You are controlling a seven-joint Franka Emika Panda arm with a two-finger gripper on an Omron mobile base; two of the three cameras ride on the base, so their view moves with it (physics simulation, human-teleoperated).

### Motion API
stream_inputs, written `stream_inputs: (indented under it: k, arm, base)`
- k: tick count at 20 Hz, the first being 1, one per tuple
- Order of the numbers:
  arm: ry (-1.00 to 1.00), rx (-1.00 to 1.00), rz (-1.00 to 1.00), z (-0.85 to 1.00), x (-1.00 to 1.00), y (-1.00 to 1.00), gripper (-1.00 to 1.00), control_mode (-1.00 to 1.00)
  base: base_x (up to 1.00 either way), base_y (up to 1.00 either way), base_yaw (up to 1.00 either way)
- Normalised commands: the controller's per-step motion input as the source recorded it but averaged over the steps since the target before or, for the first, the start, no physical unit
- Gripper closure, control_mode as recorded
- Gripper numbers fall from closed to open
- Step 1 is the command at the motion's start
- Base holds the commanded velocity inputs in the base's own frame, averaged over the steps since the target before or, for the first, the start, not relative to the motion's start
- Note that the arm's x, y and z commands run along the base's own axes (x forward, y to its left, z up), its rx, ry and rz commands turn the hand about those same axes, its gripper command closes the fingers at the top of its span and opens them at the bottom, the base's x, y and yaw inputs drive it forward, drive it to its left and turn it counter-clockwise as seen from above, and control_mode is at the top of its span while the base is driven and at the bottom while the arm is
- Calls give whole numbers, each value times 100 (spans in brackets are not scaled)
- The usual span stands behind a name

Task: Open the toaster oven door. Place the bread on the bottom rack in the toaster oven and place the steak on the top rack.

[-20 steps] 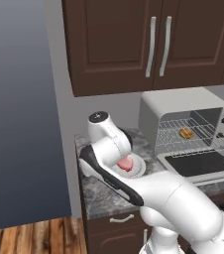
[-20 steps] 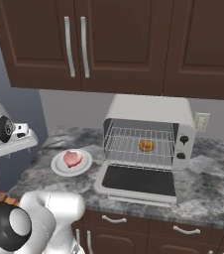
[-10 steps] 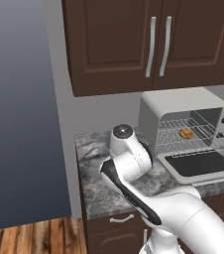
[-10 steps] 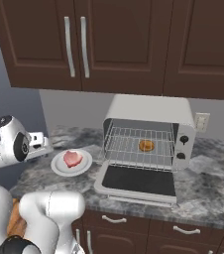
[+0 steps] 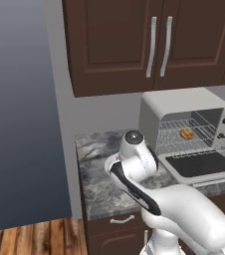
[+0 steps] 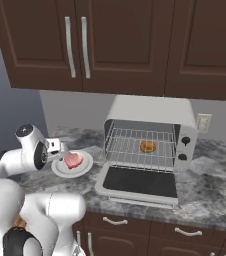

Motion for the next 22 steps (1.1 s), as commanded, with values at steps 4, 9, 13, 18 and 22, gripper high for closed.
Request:
stream_inputs:
  k: [4,9,13,18,22]
  arm:
    - [2,0,-4,-3,49,-1,-100,-100]
    - [2,-1,-3,-7,32,-3,-100,-100]
    - [0,-5,0,-27,10,-5,-100,-100]
    - [1,0,0,-26,20,-18,-100,-100]
    - [2,0,0,-32,21,-14,-100,-100]
  base:
    - [0,0,0]
    - [0,0,0]
    - [0,0,0]
    - [0,0,0]
    - [0,0,0]
